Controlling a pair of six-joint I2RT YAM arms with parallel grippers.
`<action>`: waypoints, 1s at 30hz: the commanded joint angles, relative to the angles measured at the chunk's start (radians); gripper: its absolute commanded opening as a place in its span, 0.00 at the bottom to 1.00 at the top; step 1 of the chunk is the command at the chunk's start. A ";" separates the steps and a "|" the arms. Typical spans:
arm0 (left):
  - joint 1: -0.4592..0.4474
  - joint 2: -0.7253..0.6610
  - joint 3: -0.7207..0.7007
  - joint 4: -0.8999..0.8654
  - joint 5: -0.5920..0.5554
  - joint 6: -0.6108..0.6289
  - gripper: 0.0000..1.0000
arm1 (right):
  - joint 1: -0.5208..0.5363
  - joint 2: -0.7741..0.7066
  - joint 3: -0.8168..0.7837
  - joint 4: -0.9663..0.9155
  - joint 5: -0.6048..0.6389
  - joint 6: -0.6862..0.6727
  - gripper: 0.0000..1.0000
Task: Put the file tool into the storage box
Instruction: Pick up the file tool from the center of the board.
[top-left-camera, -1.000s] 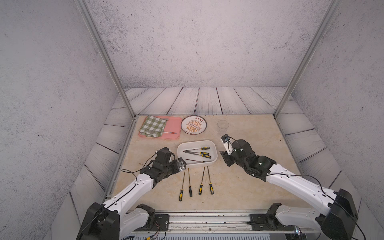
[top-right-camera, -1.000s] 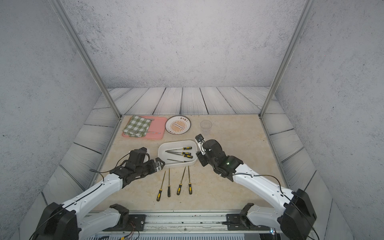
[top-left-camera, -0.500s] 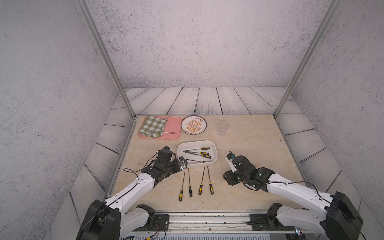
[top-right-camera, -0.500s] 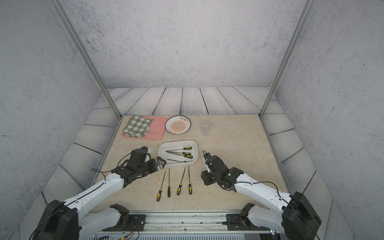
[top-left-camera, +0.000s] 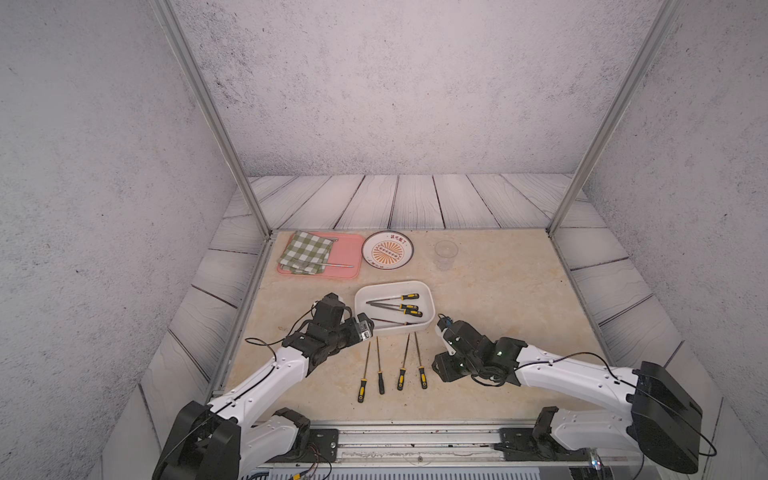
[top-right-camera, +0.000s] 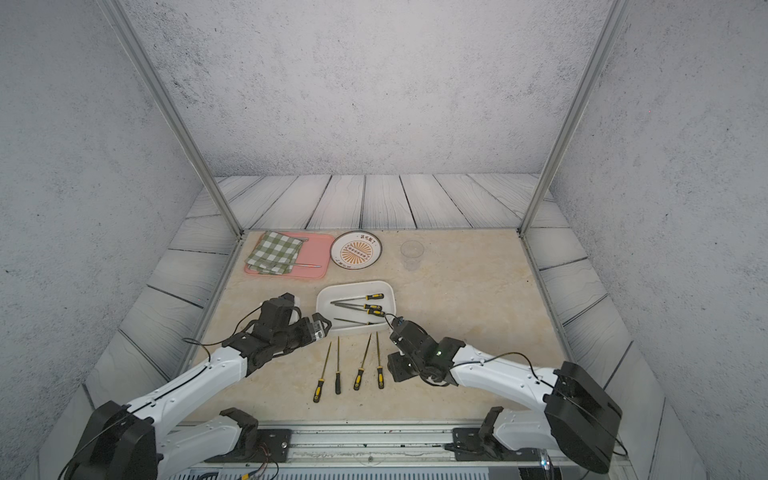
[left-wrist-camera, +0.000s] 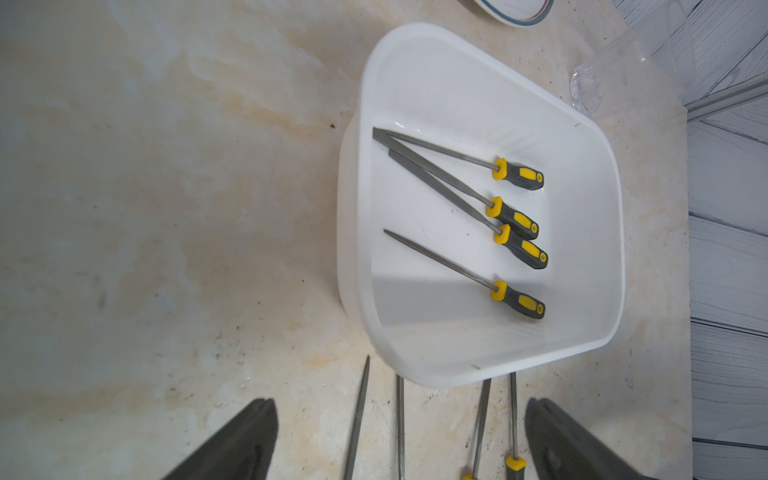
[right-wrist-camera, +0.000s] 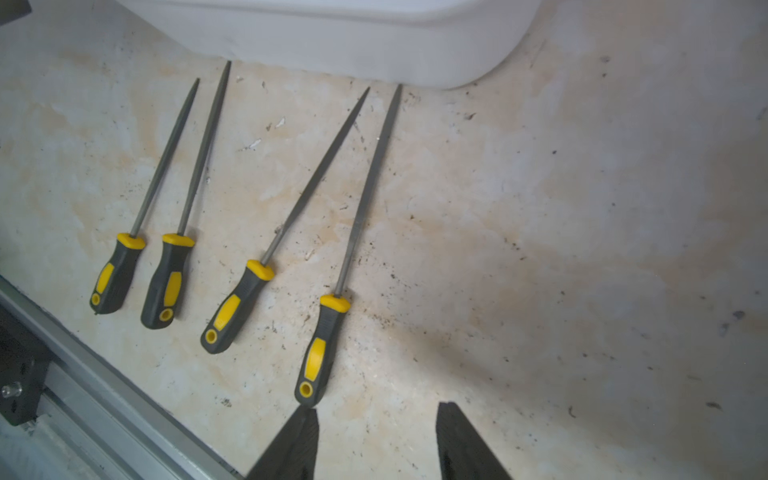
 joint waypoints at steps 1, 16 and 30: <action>-0.005 -0.021 -0.009 -0.011 -0.017 0.002 0.98 | 0.034 0.052 0.042 -0.015 0.040 0.030 0.51; -0.005 -0.030 -0.008 -0.023 -0.023 0.013 0.98 | 0.127 0.266 0.190 -0.116 0.115 0.022 0.50; -0.005 -0.037 -0.004 -0.031 -0.018 0.017 0.98 | 0.137 0.371 0.244 -0.113 0.120 0.002 0.48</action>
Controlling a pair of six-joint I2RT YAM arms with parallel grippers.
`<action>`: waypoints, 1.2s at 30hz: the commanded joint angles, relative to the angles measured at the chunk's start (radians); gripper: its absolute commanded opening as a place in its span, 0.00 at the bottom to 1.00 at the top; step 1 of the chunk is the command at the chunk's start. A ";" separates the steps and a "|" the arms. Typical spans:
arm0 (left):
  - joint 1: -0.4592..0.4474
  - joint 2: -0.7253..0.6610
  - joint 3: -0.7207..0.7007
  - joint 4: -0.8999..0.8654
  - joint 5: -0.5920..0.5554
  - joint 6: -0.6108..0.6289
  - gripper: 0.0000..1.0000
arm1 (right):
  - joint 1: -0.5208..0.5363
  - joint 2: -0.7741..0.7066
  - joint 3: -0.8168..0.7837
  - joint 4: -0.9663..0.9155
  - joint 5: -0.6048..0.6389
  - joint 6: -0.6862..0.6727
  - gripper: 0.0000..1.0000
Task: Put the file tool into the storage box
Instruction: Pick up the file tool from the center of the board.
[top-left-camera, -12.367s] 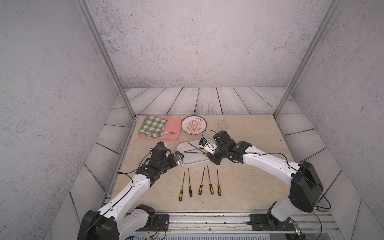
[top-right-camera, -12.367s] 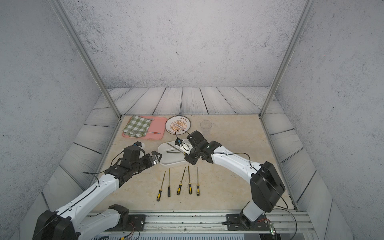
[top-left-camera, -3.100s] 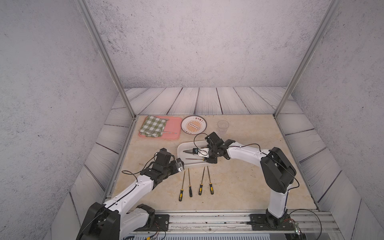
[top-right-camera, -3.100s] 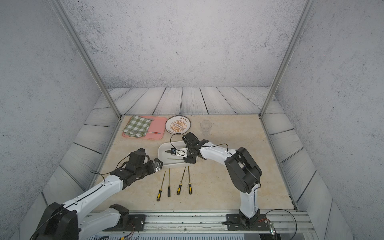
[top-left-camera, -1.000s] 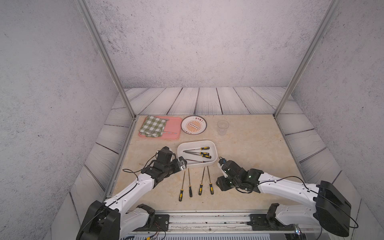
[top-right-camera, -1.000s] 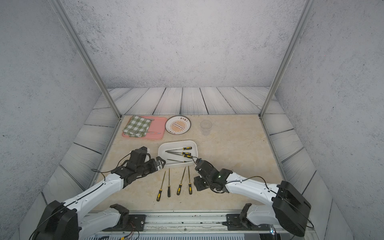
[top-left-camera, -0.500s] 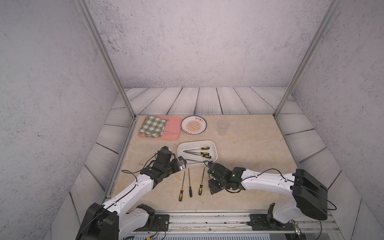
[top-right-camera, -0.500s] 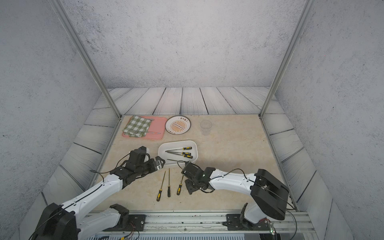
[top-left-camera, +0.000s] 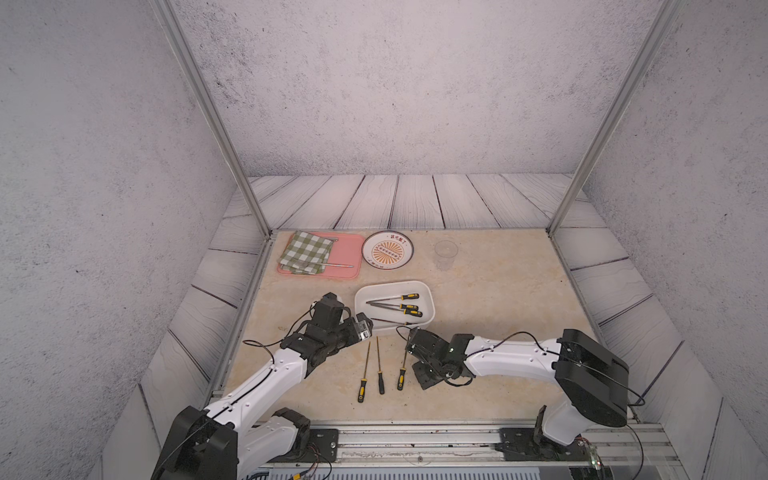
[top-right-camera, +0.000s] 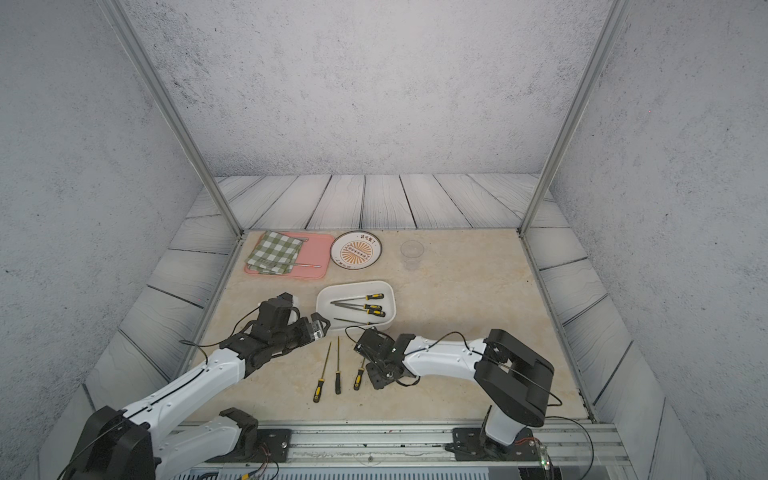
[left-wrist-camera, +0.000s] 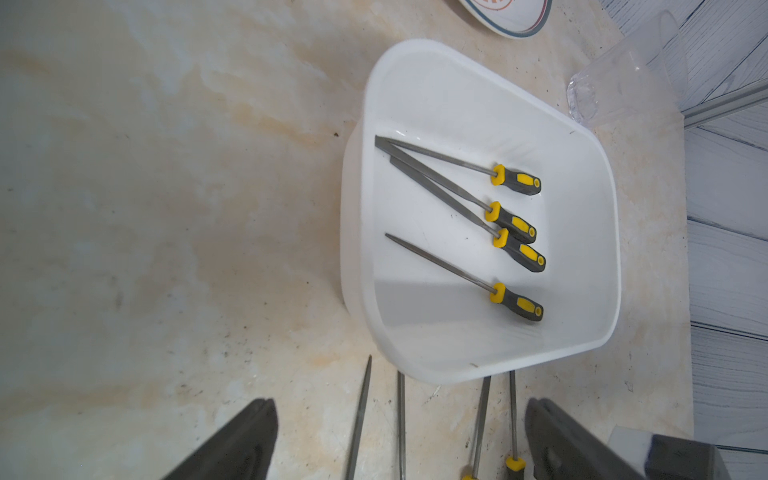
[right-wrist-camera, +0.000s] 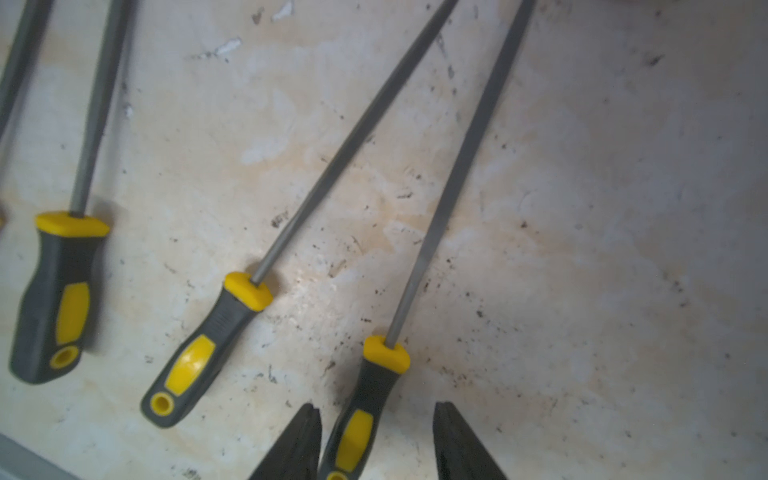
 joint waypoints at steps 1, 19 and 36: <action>-0.005 -0.016 -0.004 -0.016 -0.007 0.017 0.98 | 0.009 0.023 0.028 -0.030 0.035 -0.011 0.48; -0.005 0.025 0.007 -0.003 -0.003 0.022 0.98 | 0.041 0.073 0.038 -0.017 0.056 -0.014 0.31; -0.005 -0.041 0.018 -0.049 -0.017 0.015 0.98 | 0.058 -0.085 -0.040 -0.094 0.105 -0.006 0.16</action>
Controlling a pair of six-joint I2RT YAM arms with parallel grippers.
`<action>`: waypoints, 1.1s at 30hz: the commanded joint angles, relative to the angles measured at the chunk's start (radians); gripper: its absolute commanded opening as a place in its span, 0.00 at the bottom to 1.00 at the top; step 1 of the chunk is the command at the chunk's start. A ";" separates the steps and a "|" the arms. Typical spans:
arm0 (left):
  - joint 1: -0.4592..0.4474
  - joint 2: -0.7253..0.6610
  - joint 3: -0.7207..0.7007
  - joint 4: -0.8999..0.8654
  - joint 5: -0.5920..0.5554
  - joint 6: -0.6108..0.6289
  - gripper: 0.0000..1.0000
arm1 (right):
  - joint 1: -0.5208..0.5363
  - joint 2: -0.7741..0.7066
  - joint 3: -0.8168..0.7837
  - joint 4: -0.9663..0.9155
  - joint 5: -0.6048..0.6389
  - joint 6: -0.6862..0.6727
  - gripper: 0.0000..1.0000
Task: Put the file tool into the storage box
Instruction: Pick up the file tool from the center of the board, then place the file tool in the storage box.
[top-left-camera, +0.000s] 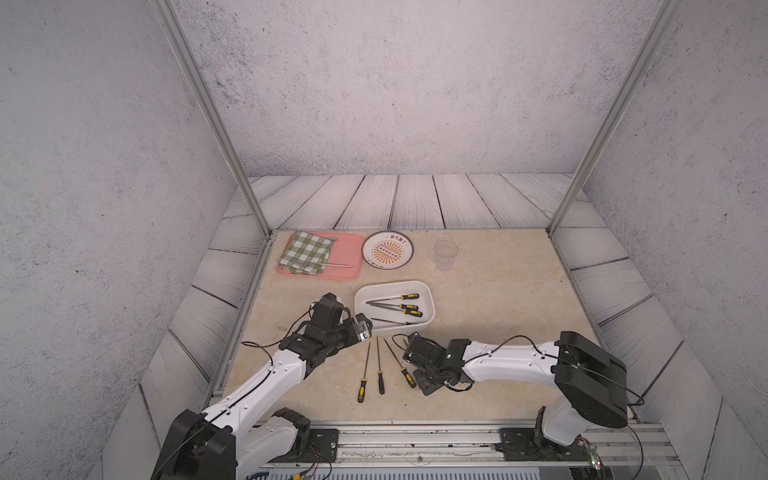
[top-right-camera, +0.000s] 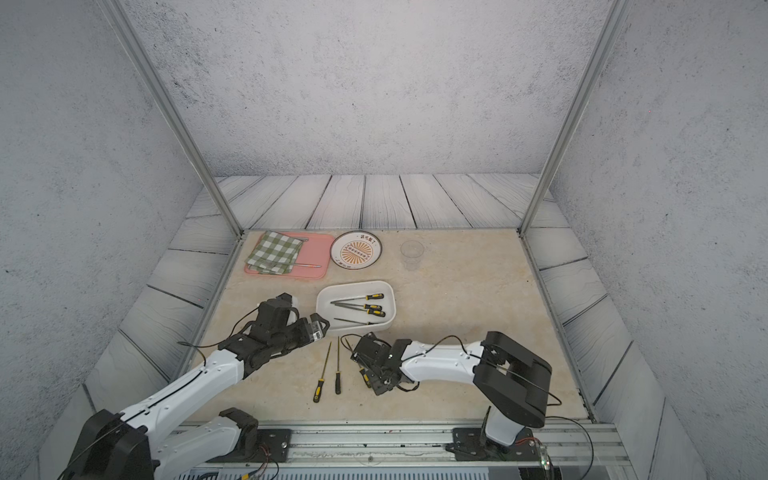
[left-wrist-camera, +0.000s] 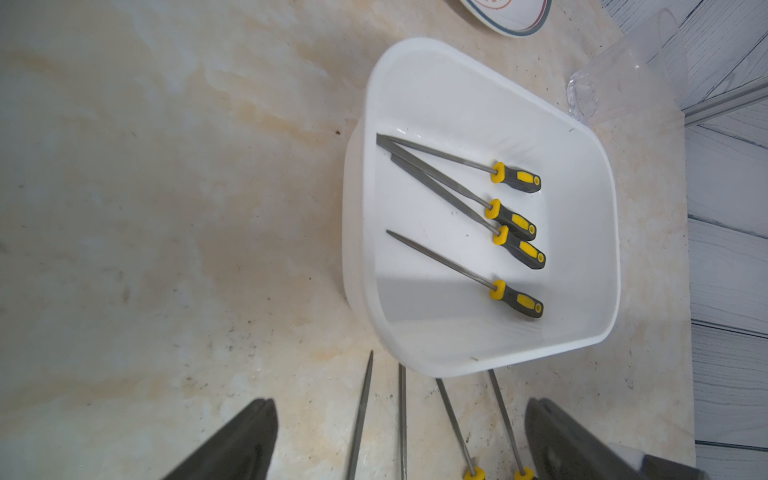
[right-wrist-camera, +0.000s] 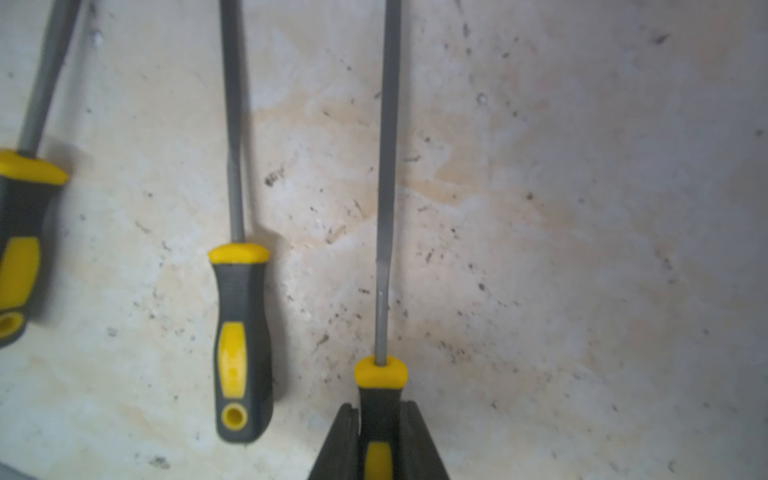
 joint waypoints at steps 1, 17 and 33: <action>-0.005 -0.021 0.018 -0.027 -0.016 0.011 0.98 | 0.006 -0.071 -0.023 -0.054 0.040 0.006 0.16; -0.006 -0.034 0.023 -0.022 -0.013 0.003 0.98 | 0.005 -0.421 -0.005 -0.151 0.059 -0.365 0.15; -0.006 -0.070 0.005 -0.031 -0.051 0.022 0.99 | -0.143 -0.232 0.261 -0.100 -0.075 -0.887 0.08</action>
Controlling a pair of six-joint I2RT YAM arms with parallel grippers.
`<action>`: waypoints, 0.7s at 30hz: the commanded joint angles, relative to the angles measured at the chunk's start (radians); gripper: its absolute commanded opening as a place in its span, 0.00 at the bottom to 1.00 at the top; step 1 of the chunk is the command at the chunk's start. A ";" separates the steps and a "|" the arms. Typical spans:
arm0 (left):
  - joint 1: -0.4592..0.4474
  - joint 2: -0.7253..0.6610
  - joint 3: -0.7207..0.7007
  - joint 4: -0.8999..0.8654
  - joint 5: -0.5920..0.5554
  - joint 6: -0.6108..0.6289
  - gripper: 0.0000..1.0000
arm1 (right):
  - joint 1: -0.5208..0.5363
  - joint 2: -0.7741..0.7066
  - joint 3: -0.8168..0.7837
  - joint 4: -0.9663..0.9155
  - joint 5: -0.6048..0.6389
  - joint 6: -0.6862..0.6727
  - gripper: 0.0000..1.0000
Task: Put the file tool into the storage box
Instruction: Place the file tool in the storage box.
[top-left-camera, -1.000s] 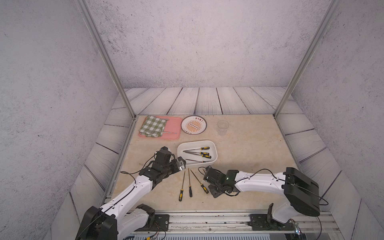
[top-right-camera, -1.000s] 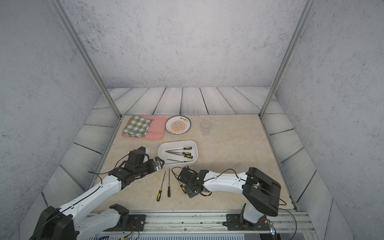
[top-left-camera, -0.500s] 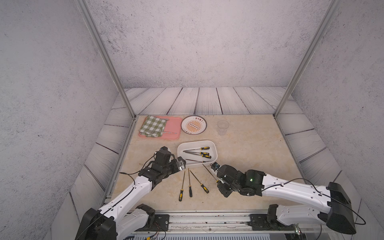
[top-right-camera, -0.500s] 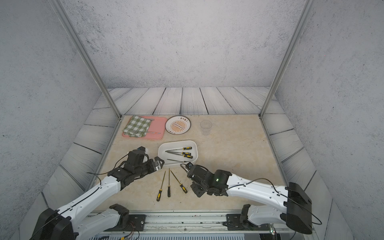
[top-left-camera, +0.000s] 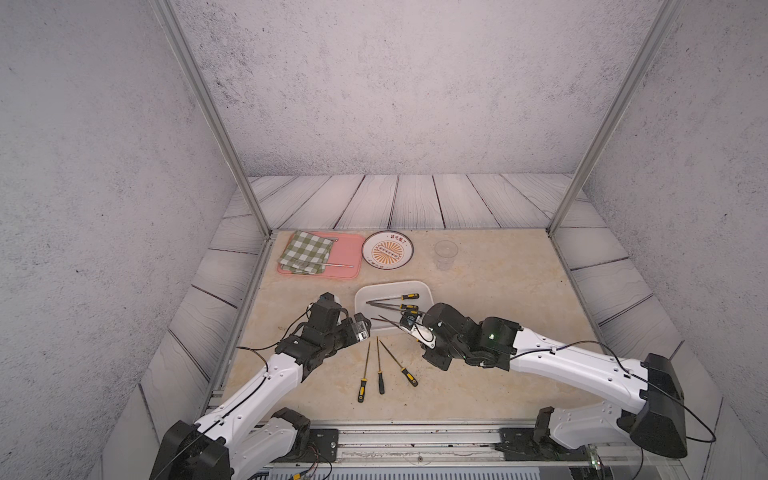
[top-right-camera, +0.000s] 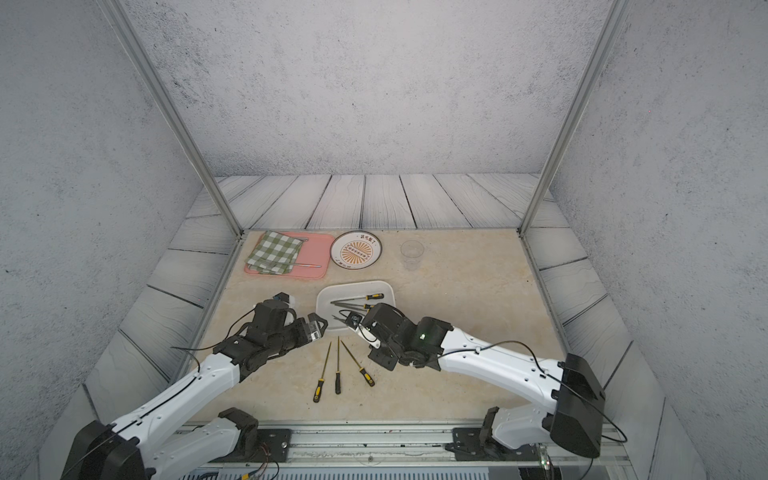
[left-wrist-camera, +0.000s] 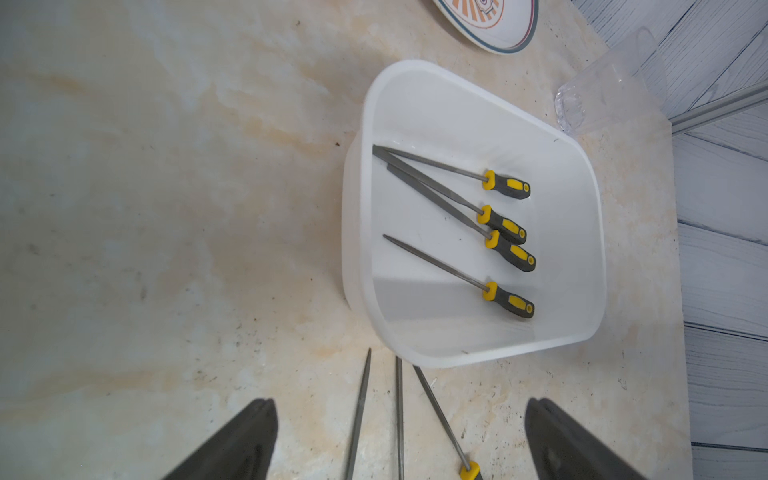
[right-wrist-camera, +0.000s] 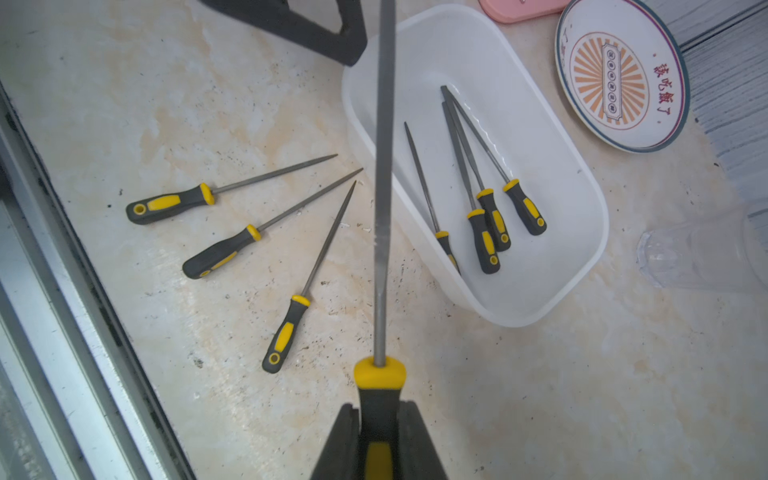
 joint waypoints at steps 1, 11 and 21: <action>-0.004 -0.024 -0.002 -0.004 -0.034 0.020 0.98 | -0.068 0.028 0.054 0.031 -0.113 -0.161 0.08; -0.001 -0.028 -0.010 -0.003 -0.045 0.026 0.98 | -0.203 0.230 0.170 0.099 -0.266 -0.438 0.04; 0.010 -0.009 -0.005 0.003 -0.040 0.035 0.98 | -0.256 0.411 0.218 0.166 -0.273 -0.584 0.03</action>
